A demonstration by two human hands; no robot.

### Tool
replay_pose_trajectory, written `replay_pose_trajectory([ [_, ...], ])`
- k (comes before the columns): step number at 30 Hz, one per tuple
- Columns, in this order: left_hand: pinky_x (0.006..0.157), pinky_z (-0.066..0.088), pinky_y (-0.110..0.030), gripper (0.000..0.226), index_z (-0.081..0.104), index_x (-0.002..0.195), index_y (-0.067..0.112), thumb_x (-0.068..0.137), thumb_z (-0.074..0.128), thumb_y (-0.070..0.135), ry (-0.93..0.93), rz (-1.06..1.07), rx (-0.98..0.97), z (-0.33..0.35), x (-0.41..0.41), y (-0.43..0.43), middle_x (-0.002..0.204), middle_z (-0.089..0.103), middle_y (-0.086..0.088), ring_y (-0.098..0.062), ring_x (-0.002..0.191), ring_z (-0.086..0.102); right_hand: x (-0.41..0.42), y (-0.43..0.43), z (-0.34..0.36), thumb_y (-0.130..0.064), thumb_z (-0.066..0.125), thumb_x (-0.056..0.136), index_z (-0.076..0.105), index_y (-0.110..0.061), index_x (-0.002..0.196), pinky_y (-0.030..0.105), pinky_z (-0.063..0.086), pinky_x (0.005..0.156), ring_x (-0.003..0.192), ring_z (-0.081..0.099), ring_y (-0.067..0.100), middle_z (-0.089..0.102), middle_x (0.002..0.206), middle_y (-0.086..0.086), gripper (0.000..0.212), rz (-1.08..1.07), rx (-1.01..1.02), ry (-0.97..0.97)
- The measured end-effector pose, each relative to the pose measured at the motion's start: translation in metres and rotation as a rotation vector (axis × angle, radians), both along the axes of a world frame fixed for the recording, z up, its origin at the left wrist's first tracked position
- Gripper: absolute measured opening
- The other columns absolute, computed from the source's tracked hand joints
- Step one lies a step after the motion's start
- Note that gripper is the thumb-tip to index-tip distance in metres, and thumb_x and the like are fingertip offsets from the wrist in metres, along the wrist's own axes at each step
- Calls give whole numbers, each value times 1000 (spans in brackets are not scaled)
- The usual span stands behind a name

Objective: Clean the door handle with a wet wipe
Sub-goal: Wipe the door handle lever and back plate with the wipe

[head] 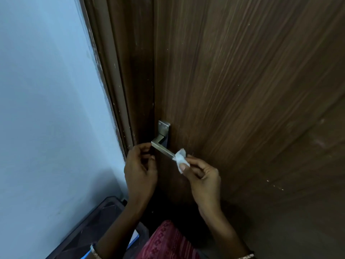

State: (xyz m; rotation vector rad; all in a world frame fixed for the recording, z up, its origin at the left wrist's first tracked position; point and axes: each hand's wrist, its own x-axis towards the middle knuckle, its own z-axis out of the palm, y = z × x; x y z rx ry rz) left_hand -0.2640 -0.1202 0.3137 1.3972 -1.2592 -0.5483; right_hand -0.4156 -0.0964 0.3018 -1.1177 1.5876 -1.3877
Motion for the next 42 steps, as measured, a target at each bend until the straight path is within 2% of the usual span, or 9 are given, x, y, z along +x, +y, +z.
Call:
replay_pose_trajectory([
  [4, 74, 45, -12, 30, 64, 116, 15, 88, 62, 2, -34, 46, 36, -1, 3, -6, 112, 65, 1, 4, 90, 60, 9, -11, -8, -9, 75, 88, 75, -19, 103, 34, 63, 85, 90, 77, 10, 81, 94, -1, 18, 27, -30, -80],
  [11, 72, 45, -9, 31, 63, 114, 17, 87, 64, 1, -14, 42, 59, -4, 2, -10, 111, 64, 2, -1, 88, 63, 2, -16, -10, -11, 71, 86, 79, -8, 103, 29, 60, 88, 109, 73, 32, 76, 112, 20, 20, 200, 119, -778],
  [20, 68, 44, -8, 31, 64, 112, 18, 86, 64, 2, -16, 66, 56, -8, 6, -13, 110, 63, 5, 8, 84, 60, 8, -22, -3, -13, 76, 88, 78, -23, 109, 12, 56, 82, 95, 72, -7, 79, 96, -16, 23, 66, -123, 183],
  [22, 69, 47, -11, 30, 64, 112, 18, 86, 64, 2, -14, 65, 61, -10, 7, -13, 111, 64, 4, 5, 85, 61, 5, -22, -7, -14, 75, 89, 78, -18, 109, 22, 59, 85, 95, 76, 6, 81, 96, -4, 21, 78, -47, 3],
  [26, 75, 55, -27, 31, 63, 115, 18, 88, 64, 2, 1, 60, 75, -11, 9, -13, 113, 64, 2, 1, 89, 62, -6, -27, 0, -6, 74, 79, 74, 4, 108, 25, 63, 79, 99, 77, 30, 77, 110, 22, 31, 160, 227, -798],
  [29, 77, 57, -29, 31, 63, 115, 17, 88, 64, 2, 8, 53, 81, -12, 10, -14, 114, 64, 2, 0, 90, 62, -5, -25, 4, 3, 69, 78, 74, 8, 98, 23, 63, 67, 88, 79, 28, 75, 108, 27, 21, 94, 324, -995],
  [31, 77, 56, -25, 30, 63, 115, 16, 88, 64, 2, 11, 51, 82, -12, 10, -15, 113, 65, 4, 2, 89, 62, -1, -22, 5, 2, 70, 84, 74, 3, 106, 21, 63, 71, 90, 79, 24, 79, 103, 19, 23, 66, 272, -810],
  [36, 72, 45, -3, 29, 64, 116, 15, 89, 64, 4, -3, 44, 85, -10, 14, -19, 110, 67, 6, 5, 88, 62, 12, -24, 32, -24, 76, 89, 67, -27, 110, 4, 50, 68, 84, 68, -11, 74, 93, -20, 23, -116, -245, 524],
  [42, 78, 54, -22, 31, 64, 114, 20, 88, 64, 4, 24, 20, 77, -6, 13, -25, 110, 67, 10, 7, 88, 62, 41, -63, 54, -7, 74, 89, 75, -6, 99, 20, 58, 74, 86, 70, 13, 72, 100, 6, 10, -147, -533, 942],
])
